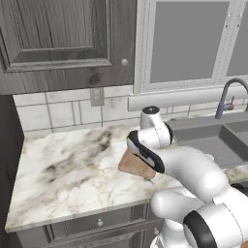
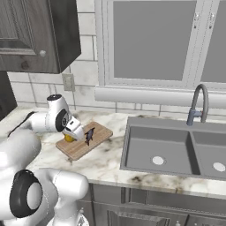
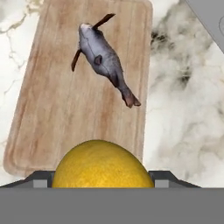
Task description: Retrieve a lemon from the fridge and place it on the cutting board with the fish.
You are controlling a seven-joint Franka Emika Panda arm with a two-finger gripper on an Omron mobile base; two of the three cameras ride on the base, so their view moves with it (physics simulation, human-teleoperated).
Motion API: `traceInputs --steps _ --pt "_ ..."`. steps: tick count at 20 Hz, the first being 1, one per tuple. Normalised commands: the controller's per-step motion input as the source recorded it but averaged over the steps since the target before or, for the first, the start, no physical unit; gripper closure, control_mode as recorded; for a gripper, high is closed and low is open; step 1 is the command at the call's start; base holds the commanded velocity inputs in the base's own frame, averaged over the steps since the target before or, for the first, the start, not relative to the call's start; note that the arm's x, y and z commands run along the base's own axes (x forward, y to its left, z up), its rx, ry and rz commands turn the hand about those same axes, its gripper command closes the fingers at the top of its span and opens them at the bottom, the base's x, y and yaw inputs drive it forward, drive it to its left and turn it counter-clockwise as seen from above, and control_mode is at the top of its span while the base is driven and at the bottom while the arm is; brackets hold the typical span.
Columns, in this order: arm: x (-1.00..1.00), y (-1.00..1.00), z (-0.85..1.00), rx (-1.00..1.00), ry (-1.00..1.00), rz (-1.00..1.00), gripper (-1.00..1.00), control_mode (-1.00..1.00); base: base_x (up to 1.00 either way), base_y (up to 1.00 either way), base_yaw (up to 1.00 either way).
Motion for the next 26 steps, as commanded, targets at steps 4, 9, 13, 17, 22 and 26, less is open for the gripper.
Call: traceInputs --steps 4,9,13,17,22,26 --pt "0.52 0.06 -0.38 0.0 0.07 -0.15 1.0 -1.0 0.0 0.0 0.0" --pt "0.45 0.01 -0.33 0.0 0.02 -0.12 1.0 -1.0 0.0 0.0 0.0" --pt "0.47 0.0 -0.4 0.0 0.02 -0.08 1.0 -1.0 0.0 0.0 0.0" --pt "0.28 0.0 -0.37 0.03 0.02 -0.02 1.0 -1.0 0.0 0.0 0.0" --pt "0.18 0.0 -0.34 0.0 0.02 -0.02 1.0 -1.0 0.0 0.0 0.0" --pt "0.04 0.01 -0.15 0.02 0.0 0.0 1.0 -1.0 0.0 0.0 0.0"
